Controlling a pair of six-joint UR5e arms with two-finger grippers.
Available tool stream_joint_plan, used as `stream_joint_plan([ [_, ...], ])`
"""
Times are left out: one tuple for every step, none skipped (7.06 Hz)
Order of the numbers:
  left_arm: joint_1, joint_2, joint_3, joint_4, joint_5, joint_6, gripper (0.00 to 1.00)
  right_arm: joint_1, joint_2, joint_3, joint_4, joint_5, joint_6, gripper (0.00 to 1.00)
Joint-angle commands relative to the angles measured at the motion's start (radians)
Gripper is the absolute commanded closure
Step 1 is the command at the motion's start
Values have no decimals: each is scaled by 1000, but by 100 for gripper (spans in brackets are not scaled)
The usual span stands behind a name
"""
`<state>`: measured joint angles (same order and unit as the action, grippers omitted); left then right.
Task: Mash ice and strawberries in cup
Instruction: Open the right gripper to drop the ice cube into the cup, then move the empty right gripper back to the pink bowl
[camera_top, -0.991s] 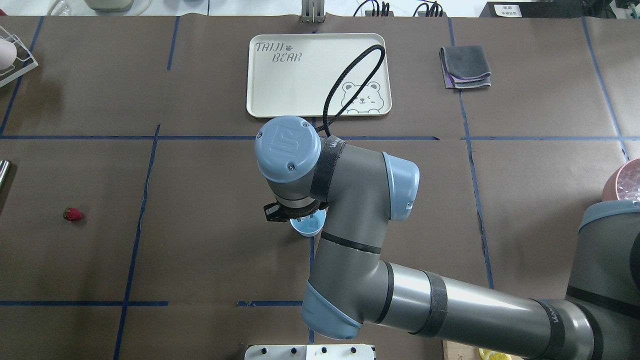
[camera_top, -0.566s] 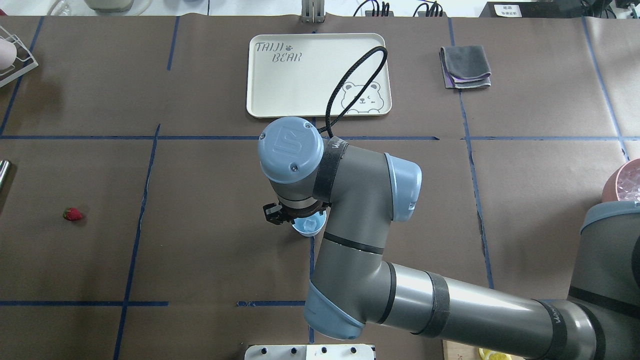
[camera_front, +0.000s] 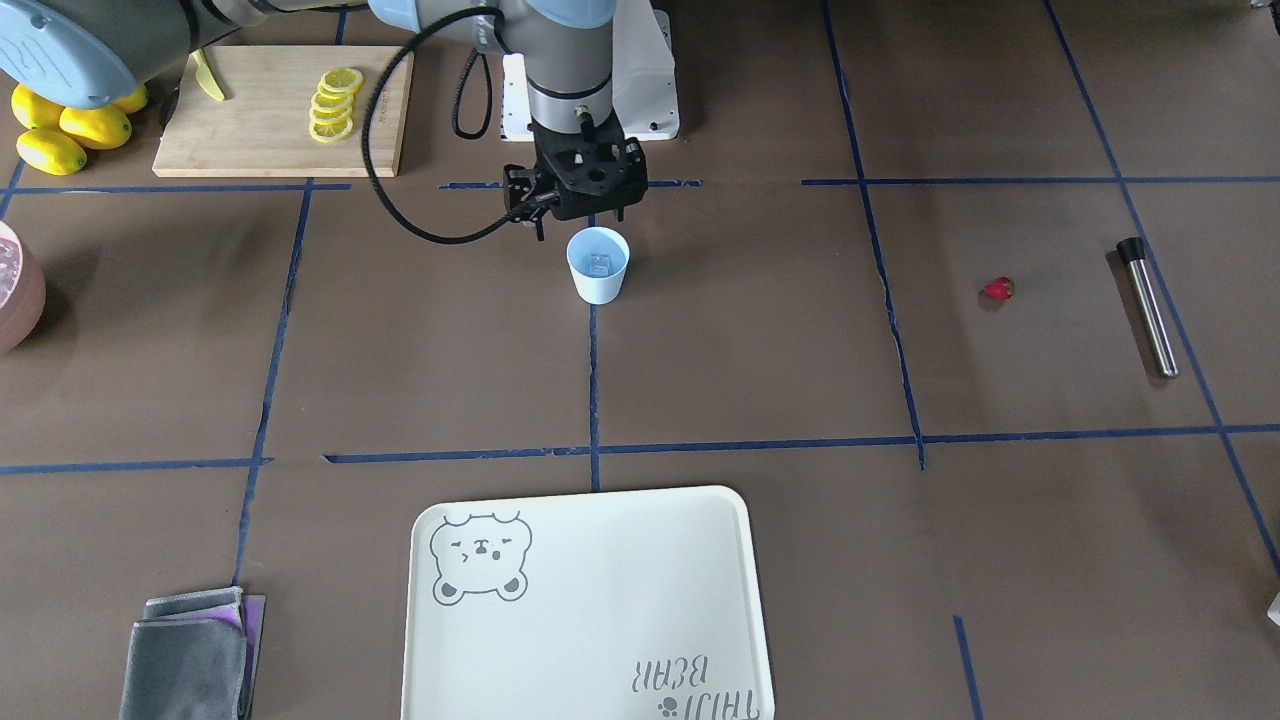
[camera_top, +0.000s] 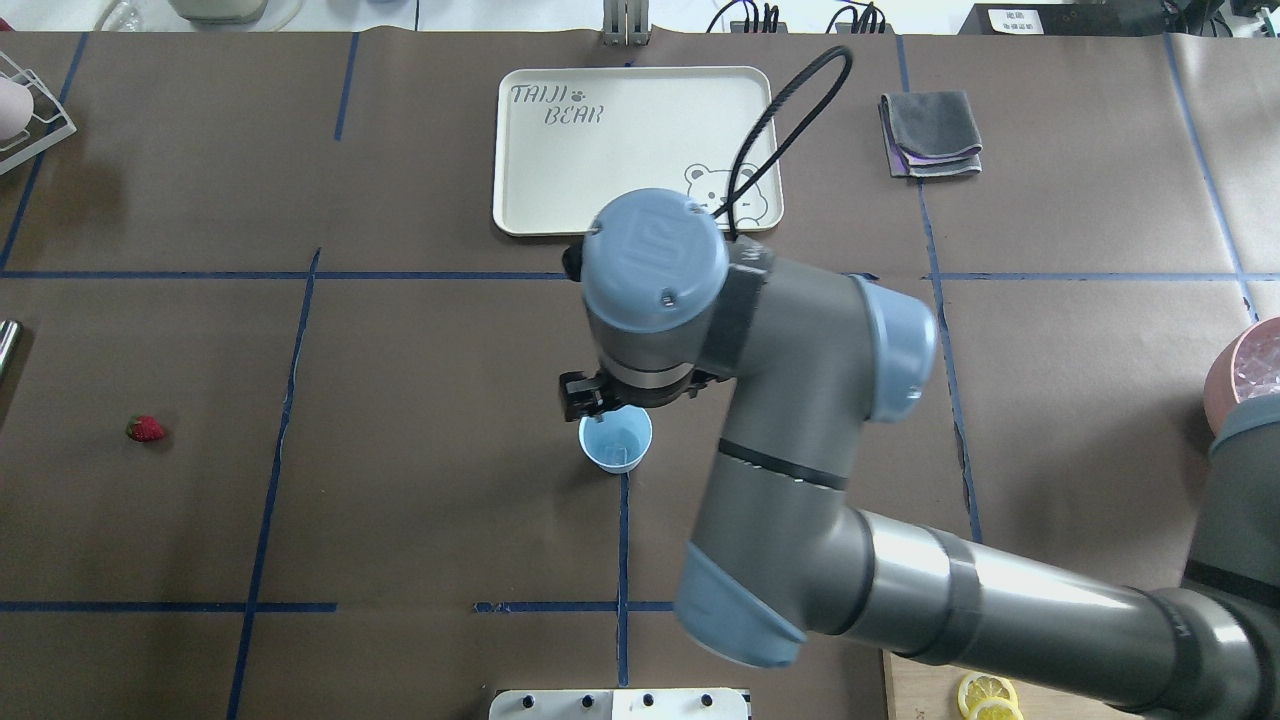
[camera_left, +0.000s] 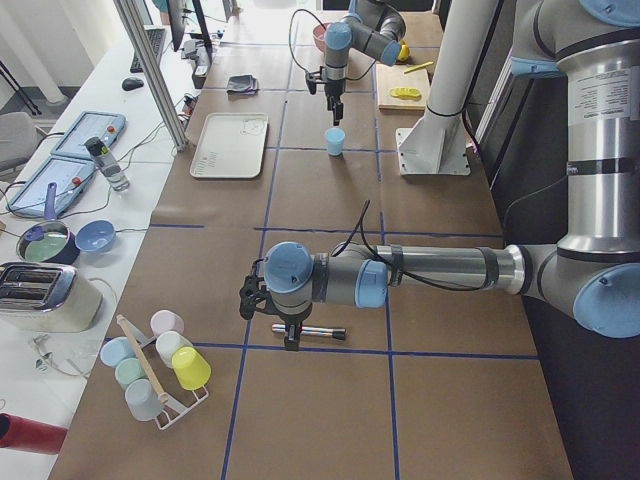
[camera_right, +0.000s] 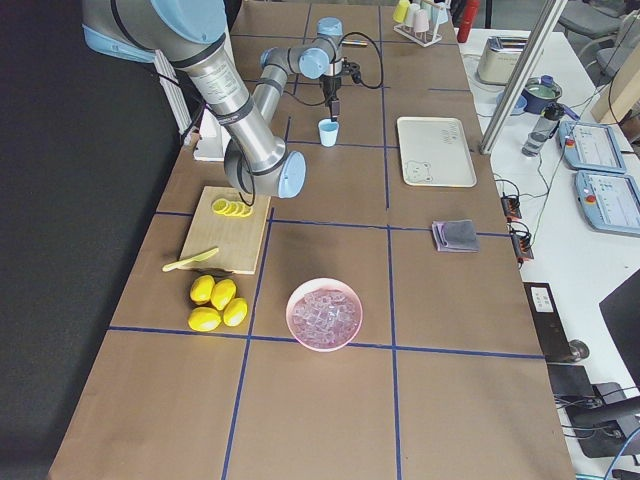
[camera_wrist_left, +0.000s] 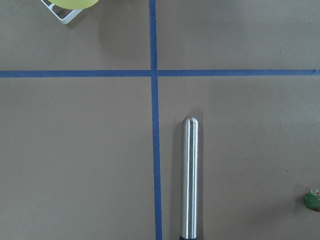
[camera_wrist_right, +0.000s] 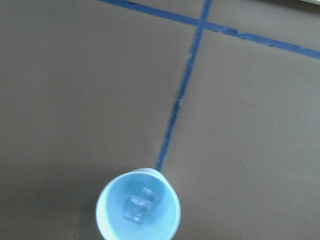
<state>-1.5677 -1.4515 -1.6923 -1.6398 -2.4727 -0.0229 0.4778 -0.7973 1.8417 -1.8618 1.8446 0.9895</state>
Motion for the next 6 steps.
stream_joint_plan([
  [0,-1,-1,0,0,0,0,124,-239,259,-13,62,15,1],
  [0,-1,-3,0,0,0,0,193,-355,322,-5,74,14,1],
  [0,-1,-3,-2,0,1,0,253,-446,353,12,91,2,1],
  [0,-1,-4,-2,0,1,0,321,-541,358,92,143,-41,1],
  [0,-1,-4,-2,0,1,0,376,-666,357,222,198,-75,1],
  [-2,-1,-4,-2,0,1,0,437,-803,349,380,244,-101,1],
])
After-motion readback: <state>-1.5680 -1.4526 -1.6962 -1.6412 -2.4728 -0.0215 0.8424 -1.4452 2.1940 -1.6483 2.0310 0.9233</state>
